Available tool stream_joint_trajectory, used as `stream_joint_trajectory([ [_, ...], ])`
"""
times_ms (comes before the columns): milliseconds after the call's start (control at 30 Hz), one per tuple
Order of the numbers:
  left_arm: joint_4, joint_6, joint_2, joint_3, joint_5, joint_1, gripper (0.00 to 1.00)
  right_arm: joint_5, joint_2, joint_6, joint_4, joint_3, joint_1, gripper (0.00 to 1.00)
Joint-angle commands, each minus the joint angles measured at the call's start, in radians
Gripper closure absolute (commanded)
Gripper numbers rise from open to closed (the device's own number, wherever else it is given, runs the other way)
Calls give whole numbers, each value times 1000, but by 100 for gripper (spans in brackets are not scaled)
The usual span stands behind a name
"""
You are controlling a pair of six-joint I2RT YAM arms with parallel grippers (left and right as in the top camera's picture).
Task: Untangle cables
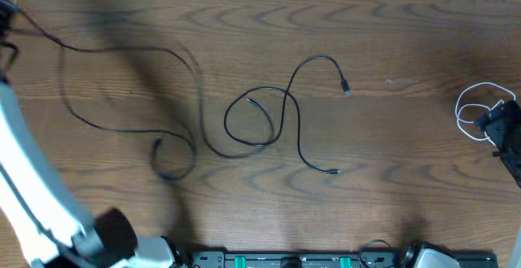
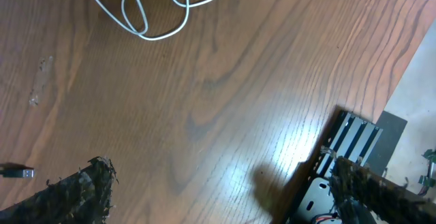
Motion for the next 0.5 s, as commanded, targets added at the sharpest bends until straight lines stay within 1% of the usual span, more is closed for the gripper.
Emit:
stream_joint_trajectory([
  [0,89,-64,-97,63,50,-1,93,9,0,15,-1,0,-5,1],
  [100,150,-88,-140,98,50,-1,93,9,0,15,-1,0,-5,1],
  [233,175,-108,-158,124,66,-1,93,9,0,15,-1,0,-5,1],
  [367,159,-101,-145,124,64,-1,92,9,0,15,-1,0,-5,1],
  [467,129,-53,-114,124,64,-1,93,9,0,15,-1,0,-5,1],
])
